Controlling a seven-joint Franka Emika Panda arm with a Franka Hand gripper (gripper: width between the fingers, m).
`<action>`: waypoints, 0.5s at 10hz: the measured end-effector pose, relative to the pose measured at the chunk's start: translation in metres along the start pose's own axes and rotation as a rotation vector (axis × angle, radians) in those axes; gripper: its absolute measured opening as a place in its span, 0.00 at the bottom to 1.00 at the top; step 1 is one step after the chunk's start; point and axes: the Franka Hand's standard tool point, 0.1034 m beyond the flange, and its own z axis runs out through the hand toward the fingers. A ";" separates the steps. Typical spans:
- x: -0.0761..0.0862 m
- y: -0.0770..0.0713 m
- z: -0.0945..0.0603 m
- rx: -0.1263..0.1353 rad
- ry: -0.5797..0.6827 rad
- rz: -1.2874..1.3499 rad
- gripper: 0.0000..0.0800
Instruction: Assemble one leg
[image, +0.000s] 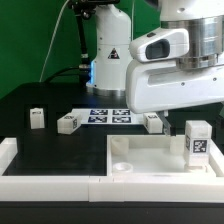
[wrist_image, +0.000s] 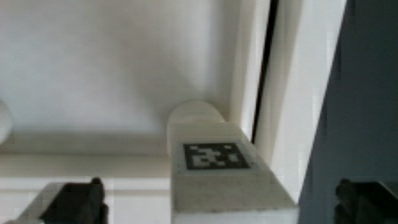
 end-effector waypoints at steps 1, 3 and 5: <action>0.000 0.000 0.000 0.000 -0.001 0.001 0.81; 0.000 0.000 0.000 0.000 -0.001 0.000 0.51; -0.001 0.000 0.001 0.000 -0.002 0.001 0.36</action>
Offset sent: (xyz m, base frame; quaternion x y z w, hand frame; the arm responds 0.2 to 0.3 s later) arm 0.0000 0.0000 0.0000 0.0000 0.0000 0.0000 1.0000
